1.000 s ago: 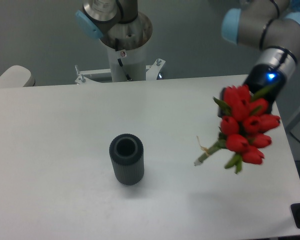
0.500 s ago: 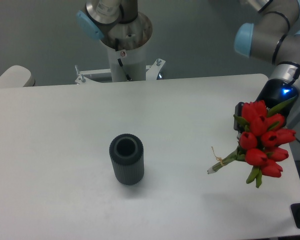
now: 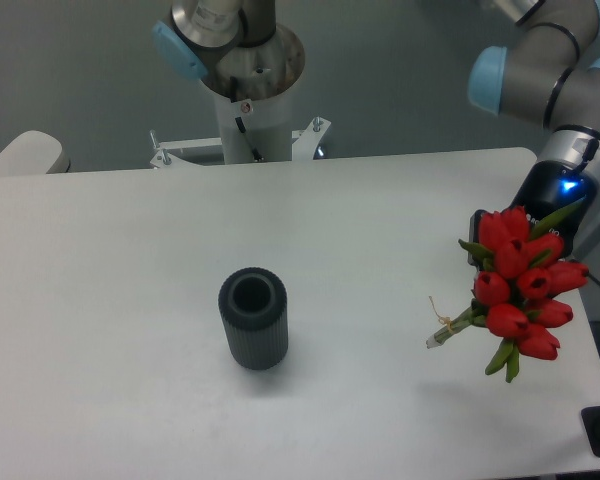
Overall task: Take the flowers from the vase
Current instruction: 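Carry the tulip bouquet away from the vase and hold it aloft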
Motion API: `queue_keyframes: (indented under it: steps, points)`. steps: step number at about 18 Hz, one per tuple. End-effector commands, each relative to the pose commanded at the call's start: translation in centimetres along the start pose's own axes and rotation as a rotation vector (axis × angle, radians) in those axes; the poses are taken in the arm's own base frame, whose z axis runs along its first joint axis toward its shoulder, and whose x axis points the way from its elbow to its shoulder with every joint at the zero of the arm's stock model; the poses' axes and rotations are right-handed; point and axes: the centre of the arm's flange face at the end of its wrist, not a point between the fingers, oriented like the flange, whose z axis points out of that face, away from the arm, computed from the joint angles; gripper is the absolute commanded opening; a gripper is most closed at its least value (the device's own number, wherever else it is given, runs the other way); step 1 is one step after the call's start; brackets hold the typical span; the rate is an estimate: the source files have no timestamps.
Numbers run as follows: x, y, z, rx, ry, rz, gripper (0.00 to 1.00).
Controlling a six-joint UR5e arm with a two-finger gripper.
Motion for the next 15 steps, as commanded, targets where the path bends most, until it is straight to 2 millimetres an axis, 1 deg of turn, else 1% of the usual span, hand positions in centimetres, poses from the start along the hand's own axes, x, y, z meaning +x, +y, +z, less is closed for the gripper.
queue_keyframes:
  steps: [3,6,9,12,15]
  points:
    - [0.15,0.11,0.01,-0.002,0.0,-0.001,0.34]
    - [0.14,-0.2,-0.07,-0.001,-0.001,0.003,0.34]
    - [0.29,0.05,0.19,-0.003,0.003,-0.001,0.34]
    - [0.34,-0.12,0.23,-0.069,-0.019,0.032,0.34]
    - [0.52,-0.04,0.52,-0.08,-0.017,0.032,0.34]
